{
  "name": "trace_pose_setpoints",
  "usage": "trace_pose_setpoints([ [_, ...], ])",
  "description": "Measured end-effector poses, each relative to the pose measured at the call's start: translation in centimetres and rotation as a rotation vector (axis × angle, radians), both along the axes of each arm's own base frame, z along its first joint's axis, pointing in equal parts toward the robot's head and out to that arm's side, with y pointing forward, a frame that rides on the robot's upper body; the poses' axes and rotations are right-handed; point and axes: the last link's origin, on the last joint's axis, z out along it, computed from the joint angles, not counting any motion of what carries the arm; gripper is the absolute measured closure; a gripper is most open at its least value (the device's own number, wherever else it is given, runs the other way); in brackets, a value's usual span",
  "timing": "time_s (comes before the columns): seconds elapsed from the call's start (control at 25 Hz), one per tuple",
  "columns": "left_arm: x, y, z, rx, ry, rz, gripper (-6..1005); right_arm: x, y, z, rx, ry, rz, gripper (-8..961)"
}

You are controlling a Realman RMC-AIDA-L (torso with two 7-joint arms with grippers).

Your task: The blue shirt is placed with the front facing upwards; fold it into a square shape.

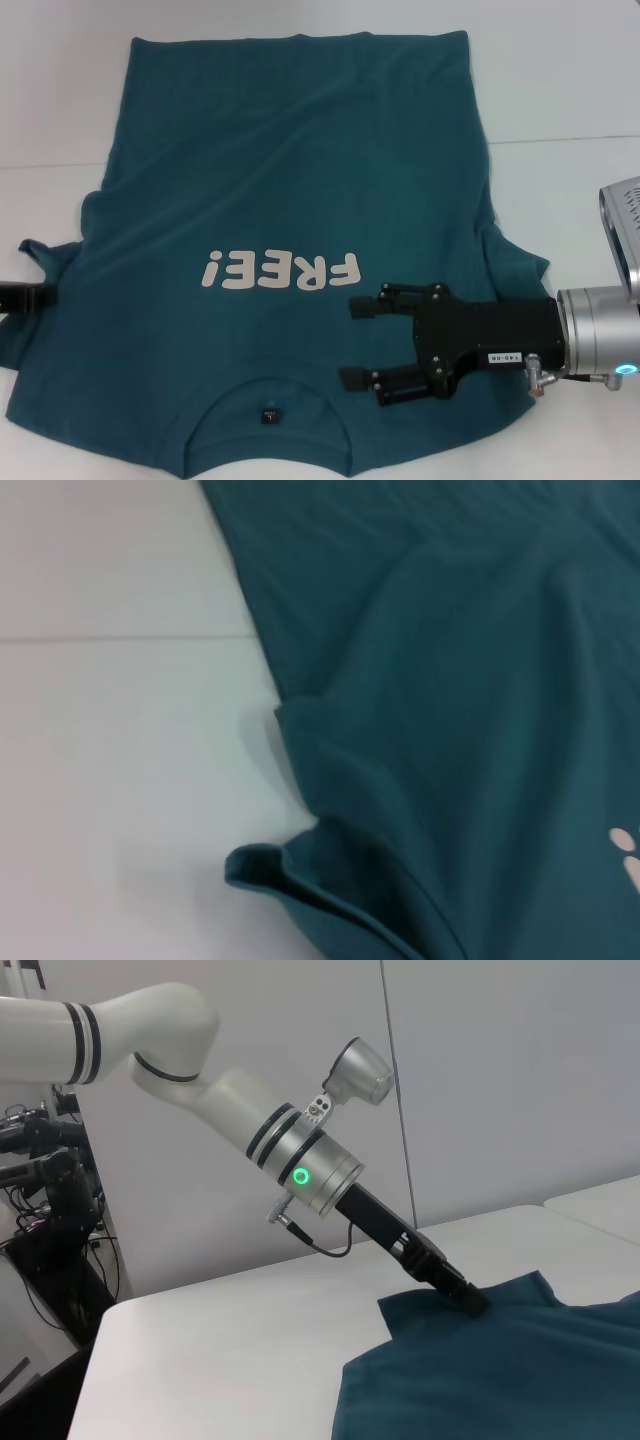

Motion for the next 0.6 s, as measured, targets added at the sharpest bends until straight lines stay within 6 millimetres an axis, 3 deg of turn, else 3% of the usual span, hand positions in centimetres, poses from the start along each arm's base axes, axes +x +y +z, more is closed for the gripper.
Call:
trace_pose_setpoints([
  [0.6, -0.49, -0.16, -0.74, 0.001, -0.010, 0.017, 898, -0.09, 0.08, -0.10, -0.001, -0.005, 0.003, 37],
])
